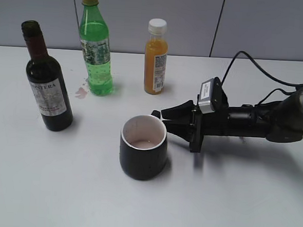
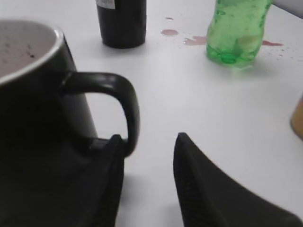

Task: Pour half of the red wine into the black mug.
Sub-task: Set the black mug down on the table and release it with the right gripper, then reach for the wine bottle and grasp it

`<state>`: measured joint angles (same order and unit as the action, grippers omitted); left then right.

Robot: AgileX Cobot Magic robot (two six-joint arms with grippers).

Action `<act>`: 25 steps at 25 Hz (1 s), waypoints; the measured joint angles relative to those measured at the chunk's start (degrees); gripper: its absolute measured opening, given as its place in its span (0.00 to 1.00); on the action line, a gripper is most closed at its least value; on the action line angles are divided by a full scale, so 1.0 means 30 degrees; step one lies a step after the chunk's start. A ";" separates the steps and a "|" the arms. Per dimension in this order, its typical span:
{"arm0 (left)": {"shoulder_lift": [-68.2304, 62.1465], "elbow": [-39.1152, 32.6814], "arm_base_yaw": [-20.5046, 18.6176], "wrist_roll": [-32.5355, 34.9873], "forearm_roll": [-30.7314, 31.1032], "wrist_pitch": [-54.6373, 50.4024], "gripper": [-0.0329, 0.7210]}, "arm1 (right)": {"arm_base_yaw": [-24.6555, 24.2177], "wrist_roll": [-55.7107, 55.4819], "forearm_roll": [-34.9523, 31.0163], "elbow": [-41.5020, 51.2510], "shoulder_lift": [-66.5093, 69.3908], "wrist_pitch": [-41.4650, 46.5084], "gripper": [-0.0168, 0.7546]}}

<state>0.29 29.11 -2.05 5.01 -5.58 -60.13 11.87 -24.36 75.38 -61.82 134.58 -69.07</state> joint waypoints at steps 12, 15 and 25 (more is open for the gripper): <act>0.0000 0.0000 0.0000 0.0000 0.0000 0.0000 0.73 | -0.2910 -0.0836 0.2134 0.0000 -0.0520 -0.0041 0.41; 0.0000 0.0000 0.0000 0.0000 0.0000 0.0000 0.73 | -0.3511 -0.0857 0.2429 0.0000 -0.1038 -0.0076 0.51; 0.0000 0.0000 0.0000 0.0000 0.0000 0.0000 0.70 | -0.5883 0.0681 -0.4183 0.0000 -0.2021 0.0854 0.72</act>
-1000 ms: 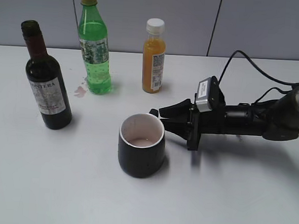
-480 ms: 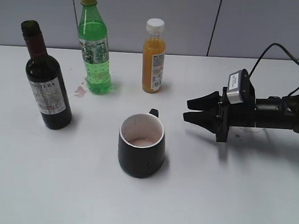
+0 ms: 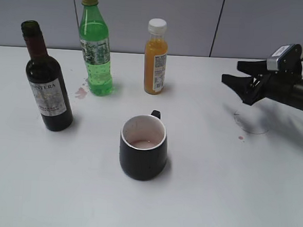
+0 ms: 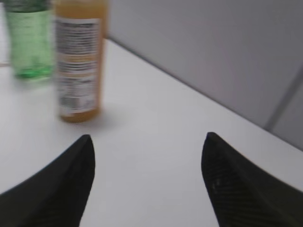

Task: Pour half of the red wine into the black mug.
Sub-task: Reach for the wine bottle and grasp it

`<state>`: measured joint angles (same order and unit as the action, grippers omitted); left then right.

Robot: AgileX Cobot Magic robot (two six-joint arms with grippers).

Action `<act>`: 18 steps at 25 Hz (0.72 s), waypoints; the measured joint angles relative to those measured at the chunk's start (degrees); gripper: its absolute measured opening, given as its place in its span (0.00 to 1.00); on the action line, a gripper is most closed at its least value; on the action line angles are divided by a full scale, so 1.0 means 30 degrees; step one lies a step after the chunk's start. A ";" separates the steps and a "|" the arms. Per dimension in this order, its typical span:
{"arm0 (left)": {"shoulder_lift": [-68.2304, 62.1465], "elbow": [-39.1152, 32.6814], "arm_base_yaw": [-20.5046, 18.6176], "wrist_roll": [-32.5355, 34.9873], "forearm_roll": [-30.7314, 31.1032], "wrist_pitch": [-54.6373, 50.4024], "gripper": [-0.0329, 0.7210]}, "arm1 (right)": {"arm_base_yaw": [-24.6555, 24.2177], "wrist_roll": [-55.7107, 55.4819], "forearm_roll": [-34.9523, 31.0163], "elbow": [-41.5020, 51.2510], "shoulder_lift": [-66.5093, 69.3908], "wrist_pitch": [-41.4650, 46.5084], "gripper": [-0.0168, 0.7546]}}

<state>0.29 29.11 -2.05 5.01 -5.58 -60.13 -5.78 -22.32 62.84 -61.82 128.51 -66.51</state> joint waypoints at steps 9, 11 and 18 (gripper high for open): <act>0.0000 0.0000 0.0000 0.0000 0.0000 0.0000 0.68 | -0.0141 0.0383 -0.8950 -0.0855 -0.1039 0.8208 0.88; 0.0000 0.0000 0.0000 0.0000 0.0000 0.0000 0.67 | -0.0141 -0.1334 -0.9357 -0.1270 -0.1664 1.0624 0.89; 0.0000 0.0000 0.0000 0.0000 0.0000 0.0000 0.63 | -0.0055 -0.3605 -0.9822 -0.3444 -0.4841 2.0920 0.88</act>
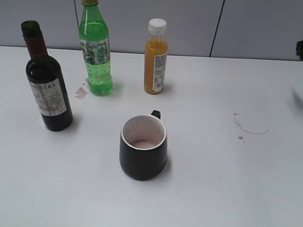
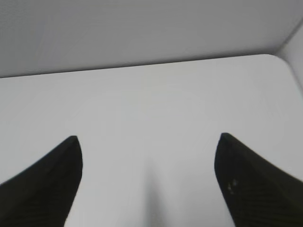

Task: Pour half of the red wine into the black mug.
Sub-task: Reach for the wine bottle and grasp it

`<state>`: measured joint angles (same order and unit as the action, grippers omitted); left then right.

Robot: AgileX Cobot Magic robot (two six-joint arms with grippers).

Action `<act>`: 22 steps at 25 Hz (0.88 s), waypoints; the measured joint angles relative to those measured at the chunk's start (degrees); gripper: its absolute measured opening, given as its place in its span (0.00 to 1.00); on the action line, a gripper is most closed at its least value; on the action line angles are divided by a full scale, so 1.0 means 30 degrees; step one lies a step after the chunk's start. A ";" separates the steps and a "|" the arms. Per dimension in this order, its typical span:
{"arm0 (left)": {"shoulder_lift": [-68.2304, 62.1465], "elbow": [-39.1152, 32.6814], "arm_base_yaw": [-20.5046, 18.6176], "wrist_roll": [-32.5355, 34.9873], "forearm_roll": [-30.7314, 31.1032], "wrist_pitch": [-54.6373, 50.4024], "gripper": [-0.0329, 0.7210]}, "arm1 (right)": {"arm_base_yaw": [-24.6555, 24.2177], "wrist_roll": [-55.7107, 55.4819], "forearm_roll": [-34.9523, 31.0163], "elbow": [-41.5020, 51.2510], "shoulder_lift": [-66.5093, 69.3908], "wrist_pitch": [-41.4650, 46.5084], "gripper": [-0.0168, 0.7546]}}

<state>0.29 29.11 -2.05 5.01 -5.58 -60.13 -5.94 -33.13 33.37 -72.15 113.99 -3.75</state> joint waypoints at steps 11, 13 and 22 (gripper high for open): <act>0.0000 0.0000 0.0000 0.0000 0.0000 0.0000 0.53 | -0.0104 1.2122 -1.1843 -0.9377 -0.1610 1.8238 0.80; 0.0000 0.0000 0.0000 0.0000 0.0000 0.0000 0.50 | -0.0104 1.2404 -1.1950 -1.0901 -0.1610 2.0602 0.79; 0.0000 0.0000 0.0000 0.0000 0.0000 0.0000 0.39 | 0.0273 1.3114 -1.3199 -1.0053 -0.4846 2.3846 0.78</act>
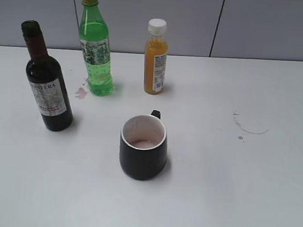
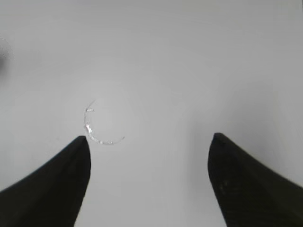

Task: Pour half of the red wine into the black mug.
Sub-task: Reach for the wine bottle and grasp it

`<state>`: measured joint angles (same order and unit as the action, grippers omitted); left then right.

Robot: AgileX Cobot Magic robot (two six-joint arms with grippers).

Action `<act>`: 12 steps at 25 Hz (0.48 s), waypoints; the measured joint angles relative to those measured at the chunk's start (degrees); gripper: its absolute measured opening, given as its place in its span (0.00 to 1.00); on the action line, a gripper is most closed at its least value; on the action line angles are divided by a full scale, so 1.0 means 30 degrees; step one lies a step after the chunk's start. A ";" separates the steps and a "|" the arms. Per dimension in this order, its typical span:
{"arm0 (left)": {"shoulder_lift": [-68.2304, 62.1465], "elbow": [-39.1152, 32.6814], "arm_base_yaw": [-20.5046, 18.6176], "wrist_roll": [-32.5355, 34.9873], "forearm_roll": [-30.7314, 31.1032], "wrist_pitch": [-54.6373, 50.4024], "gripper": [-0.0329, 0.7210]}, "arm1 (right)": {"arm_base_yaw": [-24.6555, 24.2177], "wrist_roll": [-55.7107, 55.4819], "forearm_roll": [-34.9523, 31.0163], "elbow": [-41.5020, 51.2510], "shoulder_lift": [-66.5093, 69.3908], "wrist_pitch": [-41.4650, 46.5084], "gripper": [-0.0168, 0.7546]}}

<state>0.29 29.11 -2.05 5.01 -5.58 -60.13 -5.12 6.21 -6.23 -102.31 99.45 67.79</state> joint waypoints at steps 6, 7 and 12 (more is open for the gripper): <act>0.0000 0.0000 0.0000 0.0000 0.0000 0.0000 0.36 | 0.0821 0.1316 -0.0241 0.6322 -0.5907 0.0054 0.78; 0.0000 0.0000 0.0000 0.0000 0.0000 0.0000 0.36 | 0.0839 0.1412 -0.0257 0.7653 -0.7018 0.0054 0.78; 0.0000 0.0000 0.0000 0.0000 0.0000 0.0000 0.36 | 0.0839 0.2088 -0.0196 1.3800 -1.2207 -0.0534 0.78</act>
<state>0.29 29.11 -2.05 5.01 -5.58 -60.13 -2.60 12.48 -6.82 -60.91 62.83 66.19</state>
